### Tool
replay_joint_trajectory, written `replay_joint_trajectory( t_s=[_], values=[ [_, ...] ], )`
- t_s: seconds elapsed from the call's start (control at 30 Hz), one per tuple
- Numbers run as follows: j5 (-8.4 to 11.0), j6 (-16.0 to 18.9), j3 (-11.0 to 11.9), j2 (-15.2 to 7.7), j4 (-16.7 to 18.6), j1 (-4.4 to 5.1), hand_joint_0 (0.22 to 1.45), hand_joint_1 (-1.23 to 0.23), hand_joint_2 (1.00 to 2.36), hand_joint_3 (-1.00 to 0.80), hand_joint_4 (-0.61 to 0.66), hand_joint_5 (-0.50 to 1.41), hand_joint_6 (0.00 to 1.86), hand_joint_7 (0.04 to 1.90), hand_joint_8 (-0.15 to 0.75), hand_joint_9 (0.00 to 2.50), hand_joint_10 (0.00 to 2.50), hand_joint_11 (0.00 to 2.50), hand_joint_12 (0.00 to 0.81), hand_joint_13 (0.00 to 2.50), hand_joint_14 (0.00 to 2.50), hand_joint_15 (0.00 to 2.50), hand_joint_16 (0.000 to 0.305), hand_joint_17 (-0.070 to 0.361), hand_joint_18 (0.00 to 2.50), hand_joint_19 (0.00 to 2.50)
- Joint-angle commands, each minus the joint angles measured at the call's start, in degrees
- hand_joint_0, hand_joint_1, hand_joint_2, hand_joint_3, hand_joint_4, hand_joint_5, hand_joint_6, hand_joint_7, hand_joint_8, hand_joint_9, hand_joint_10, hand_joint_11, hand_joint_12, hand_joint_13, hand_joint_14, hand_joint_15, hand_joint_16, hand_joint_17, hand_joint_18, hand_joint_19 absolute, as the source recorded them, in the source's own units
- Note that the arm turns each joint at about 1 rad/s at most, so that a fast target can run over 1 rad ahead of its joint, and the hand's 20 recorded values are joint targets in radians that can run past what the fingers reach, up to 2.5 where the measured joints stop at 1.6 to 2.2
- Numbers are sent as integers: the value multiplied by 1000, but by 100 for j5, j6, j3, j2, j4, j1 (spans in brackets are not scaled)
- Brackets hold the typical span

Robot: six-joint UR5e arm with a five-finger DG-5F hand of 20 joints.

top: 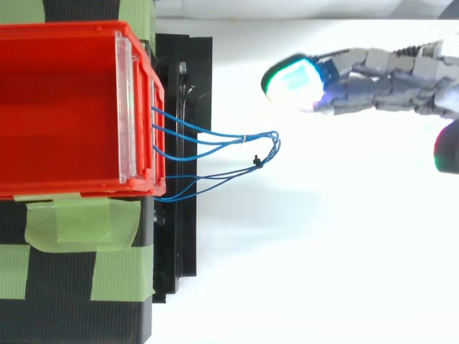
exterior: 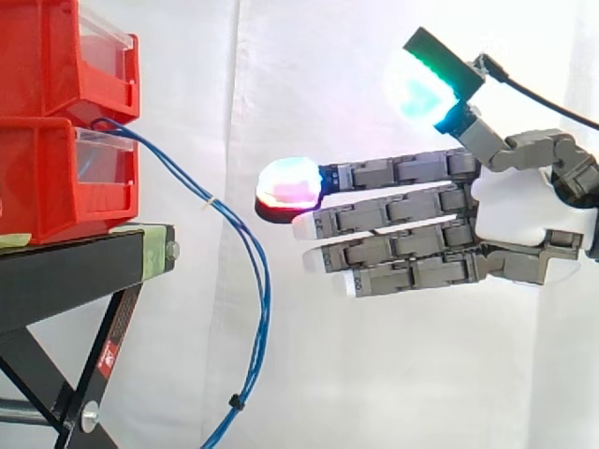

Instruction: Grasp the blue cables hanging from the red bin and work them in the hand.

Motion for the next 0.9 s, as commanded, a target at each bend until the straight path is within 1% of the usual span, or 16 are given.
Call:
replay_joint_trajectory(
  t_s=[0.0, 0.2, 0.3, 0.33, 0.4, 0.43, 0.47, 0.5, 0.57, 0.6, 0.67, 0.7, 0.77, 0.8, 0.83, 0.87],
  values=[
    [-17, -283, 17, -3, 102, -123, 832, -476, 1001, -961, 206, -217, 6, 686, 290, 257, 4, 255, 373, 11, 8, 301, 59, 133, 37, 345],
    [-17, -362, 8, -12, 120, -193, 833, -476, 1001, -967, 206, -218, 6, 685, 290, 256, 4, 263, 373, 11, 6, 301, 59, 133, 35, 352],
    [-17, -476, 17, -152, 146, -193, 832, -475, 1001, -963, 207, -218, 6, 685, 290, 255, 4, 262, 373, 11, 6, 308, 59, 133, 33, 353],
    [-44, -485, 52, -337, 216, -193, 832, -475, 1001, -960, 207, -218, 6, 686, 290, 256, 4, 254, 373, 11, 6, 309, 59, 133, 34, 353],
    [-79, -450, 104, -539, 313, -202, 832, -476, 1001, -962, 207, -217, 6, 687, 290, 255, 4, 262, 373, 13, 6, 298, 59, 133, 37, 352],
    [-132, -424, 166, -688, 401, -202, 832, -476, 1001, -959, 207, -217, 6, 686, 290, 255, 4, 261, 373, 12, 6, 306, 59, 133, 38, 352],
    [-255, -380, 315, -899, 533, -193, 832, -476, 1002, -962, 207, -217, 6, 690, 290, 255, 4, 262, 373, 12, 6, 306, 59, 133, 38, 352],
    [-299, -388, 368, -943, 568, -175, 832, -476, 1001, -963, 206, -217, 6, 687, 290, 256, 4, 255, 373, 14, 6, 306, 59, 133, 39, 353],
    [-360, -406, 482, -978, 577, -158, 832, -476, 1002, -958, 207, -217, 6, 687, 290, 255, 4, 262, 374, 15, 6, 306, 59, 133, 40, 354],
    [-360, -424, 535, -987, 568, -140, 832, -476, 1001, -959, 206, -217, 6, 687, 290, 256, 4, 263, 374, 16, 6, 307, 59, 133, 40, 353],
    [-378, -529, 693, -987, 480, -114, 832, -475, 1002, -960, 205, -217, 6, 684, 290, 257, 4, 263, 374, 19, 6, 311, 59, 133, 41, 354],
    [-378, -626, 816, -987, 339, -87, 833, -475, 1002, -961, 206, -217, 6, 687, 290, 256, 4, 263, 375, 21, 6, 308, 59, 133, 42, 353],
    [-360, -722, 887, -987, 260, -52, 833, -475, 1002, -960, 205, -219, 6, 685, 290, 257, 4, 263, 377, 31, 8, 316, 59, 133, 47, 359],
    [-360, -722, 887, -987, 260, -52, 832, -476, 1001, -957, 206, -219, 6, 686, 290, 257, 4, 263, 377, 38, 6, 319, 59, 133, 55, 363],
    [-351, -758, 895, -987, 225, -17, 833, -495, 1002, -956, 212, -196, 5, 670, 296, 297, 4, 228, 382, 96, 6, 296, 60, 134, 126, 326],
    [-343, -766, 895, -987, 225, 0, 833, -495, 1002, -957, 212, -194, 5, 671, 295, 299, 4, 233, 383, 105, 6, 300, 59, 133, 134, 332]
  ],
)
